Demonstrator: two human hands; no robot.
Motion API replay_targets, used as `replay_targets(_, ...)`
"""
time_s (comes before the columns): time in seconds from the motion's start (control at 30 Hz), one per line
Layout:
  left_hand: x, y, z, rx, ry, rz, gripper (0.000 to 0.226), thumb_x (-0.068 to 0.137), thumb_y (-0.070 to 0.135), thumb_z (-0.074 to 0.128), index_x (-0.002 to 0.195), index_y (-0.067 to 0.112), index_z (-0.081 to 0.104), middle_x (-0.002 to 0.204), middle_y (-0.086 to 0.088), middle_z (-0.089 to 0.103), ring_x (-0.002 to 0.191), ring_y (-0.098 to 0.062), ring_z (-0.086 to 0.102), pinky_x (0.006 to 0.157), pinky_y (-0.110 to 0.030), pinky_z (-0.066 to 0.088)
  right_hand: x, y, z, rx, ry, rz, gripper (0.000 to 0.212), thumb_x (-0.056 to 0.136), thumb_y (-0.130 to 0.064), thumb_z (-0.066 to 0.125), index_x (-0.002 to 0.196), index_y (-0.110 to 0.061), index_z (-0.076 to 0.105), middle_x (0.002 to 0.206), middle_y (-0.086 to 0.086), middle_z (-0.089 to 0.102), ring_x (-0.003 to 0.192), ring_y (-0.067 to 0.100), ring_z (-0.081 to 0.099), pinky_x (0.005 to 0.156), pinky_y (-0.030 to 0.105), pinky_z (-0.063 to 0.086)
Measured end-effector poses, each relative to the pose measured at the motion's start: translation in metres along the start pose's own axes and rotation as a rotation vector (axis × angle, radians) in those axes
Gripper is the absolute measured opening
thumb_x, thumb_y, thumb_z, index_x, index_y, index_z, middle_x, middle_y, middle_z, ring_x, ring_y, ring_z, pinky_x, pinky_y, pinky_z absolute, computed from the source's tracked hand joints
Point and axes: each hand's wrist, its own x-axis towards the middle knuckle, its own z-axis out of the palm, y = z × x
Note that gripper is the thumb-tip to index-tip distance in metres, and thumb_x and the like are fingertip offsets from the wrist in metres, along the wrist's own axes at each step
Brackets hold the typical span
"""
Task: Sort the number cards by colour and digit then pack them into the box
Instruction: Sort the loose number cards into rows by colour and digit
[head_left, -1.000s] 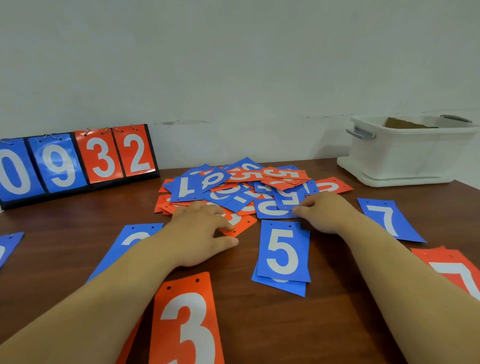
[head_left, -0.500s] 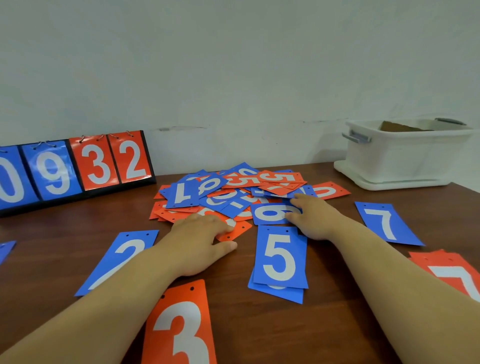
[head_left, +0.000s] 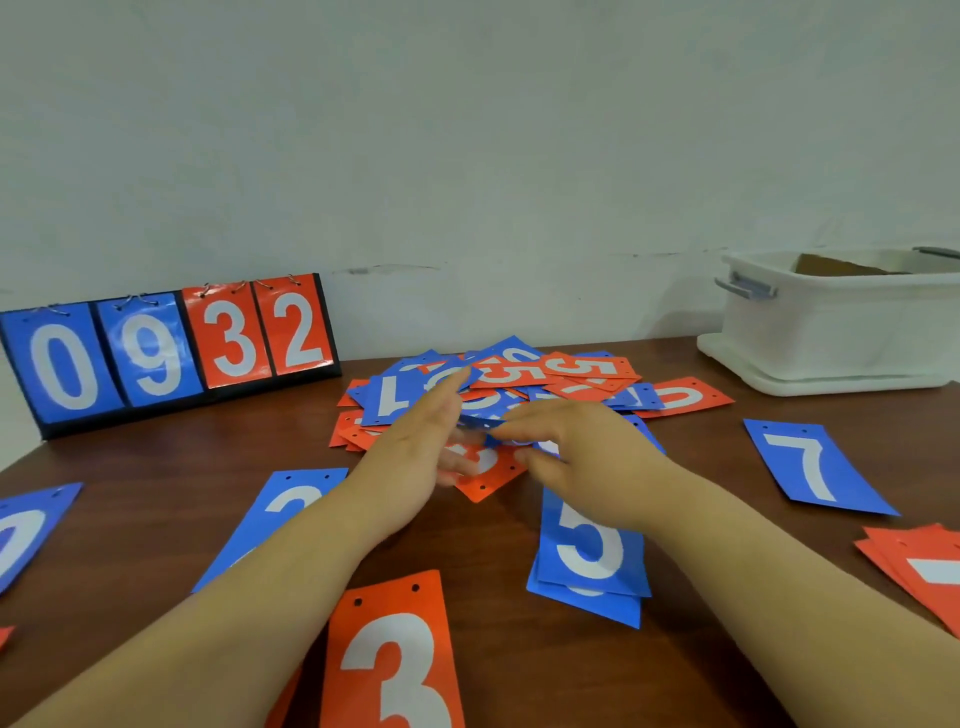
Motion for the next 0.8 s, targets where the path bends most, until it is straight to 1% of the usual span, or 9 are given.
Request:
replay_targets(0.07, 0.0, 0.002, 0.0, 0.026, 0.0, -0.036, 0.038, 0.098, 0.063, 0.036, 0.118, 0.049, 0.066, 0.115, 0.001, 0.073, 0.095, -0.016, 0.075, 0.099, -0.053, 0.053, -0.002, -0.005, 0.004, 0.015, -0.034, -0.032, 0.032, 0.097, -0.018, 0.061, 0.126, -0.031, 0.069, 0.128, -0.016, 0.066, 0.119, 0.002, 0.055, 0.101, 0.019, 0.042)
replay_targets(0.17, 0.001, 0.003, -0.003, 0.104, 0.146, -0.056, 0.041, 0.105, 0.045, 0.04, 0.094, 0.027, 0.075, 0.104, 0.004, 0.073, 0.092, -0.012, 0.071, 0.092, -0.041, 0.054, -0.006, -0.002, -0.003, 0.172, -0.031, 0.083, 0.028, 0.093, -0.024, 0.066, 0.118, -0.034, 0.072, 0.123, -0.021, 0.067, 0.114, -0.004, 0.056, 0.098, 0.014, 0.043)
replay_targets(0.23, 0.002, 0.001, -0.006, 0.253, 0.248, -0.05, 0.025, 0.1, 0.038, 0.056, 0.089, 0.026, 0.074, 0.097, 0.009, 0.069, 0.093, -0.011, 0.063, 0.076, -0.023, 0.046, -0.006, 0.013, -0.009, 0.188, 0.082, 0.276, 0.024, 0.09, -0.032, 0.068, 0.114, -0.036, 0.071, 0.121, -0.019, 0.065, 0.099, -0.002, 0.062, 0.086, 0.015, 0.049)
replay_targets(0.3, 0.002, -0.002, -0.01, 0.316, 0.297, -0.056, 0.005, 0.094, 0.026, 0.067, 0.091, 0.028, 0.07, 0.095, 0.014, 0.062, 0.085, -0.006, 0.056, 0.063, -0.016, 0.036, -0.005, 0.038, -0.012, 0.093, 0.145, 0.517, 0.033, 0.09, -0.041, 0.067, 0.123, -0.037, 0.066, 0.127, -0.012, 0.063, 0.085, 0.005, 0.065, 0.073, 0.019, 0.051)
replay_targets(0.4, 0.003, -0.007, -0.013, 0.324, 0.323, -0.067, 0.021, 0.091, 0.011, 0.066, 0.099, 0.031, 0.066, 0.111, 0.013, 0.056, 0.072, -0.001, 0.051, 0.056, -0.014, 0.037, -0.006, 0.07, -0.008, -0.076, -0.079, 0.757, 0.06, 0.086, -0.067, 0.057, 0.139, -0.041, 0.052, 0.143, -0.003, 0.054, 0.11, 0.022, 0.062, 0.092, 0.037, 0.053)
replay_targets(0.47, 0.004, -0.007, -0.014, 0.31, 0.362, -0.068, 0.028, 0.092, 0.006, 0.061, 0.101, 0.032, 0.063, 0.112, 0.011, 0.056, 0.066, -0.004, 0.05, 0.053, -0.017, 0.039, -0.003, 0.082, -0.004, -0.234, -0.29, 0.78, 0.062, 0.088, -0.073, 0.045, 0.142, -0.043, 0.048, 0.15, -0.002, 0.048, 0.129, 0.026, 0.049, 0.104, 0.042, 0.046)
replay_targets(0.53, 0.004, -0.007, -0.015, 0.305, 0.399, -0.075, 0.031, 0.094, 0.003, 0.057, 0.106, 0.032, 0.06, 0.115, 0.009, 0.052, 0.068, -0.006, 0.051, 0.053, -0.021, 0.04, 0.001, 0.083, -0.003, -0.276, -0.343, 0.786, 0.062, 0.088, -0.073, 0.045, 0.141, -0.04, 0.051, 0.147, -0.002, 0.049, 0.129, 0.025, 0.048, 0.104, 0.041, 0.046)
replay_targets(0.67, 0.004, -0.007, -0.016, 0.328, 0.434, -0.078, 0.028, 0.096, 0.005, 0.059, 0.112, 0.029, 0.056, 0.118, 0.009, 0.045, 0.074, -0.004, 0.049, 0.056, -0.022, 0.04, 0.003, 0.078, -0.006, -0.238, -0.26, 0.788, 0.051, 0.09, -0.062, 0.059, 0.116, -0.019, 0.065, 0.112, 0.004, 0.067, 0.098, 0.018, 0.063, 0.086, 0.033, 0.054)
replay_targets(0.8, 0.004, -0.006, -0.017, 0.293, 0.405, -0.081, 0.027, 0.094, 0.003, 0.058, 0.107, 0.027, 0.059, 0.112, 0.007, 0.053, 0.071, -0.004, 0.047, 0.06, -0.024, 0.042, 0.001, 0.083, -0.009, -0.136, -0.243, 0.792, 0.041, 0.086, -0.06, 0.065, 0.102, -0.024, 0.058, 0.094, -0.001, 0.066, 0.087, 0.014, 0.064, 0.083, 0.034, 0.056)
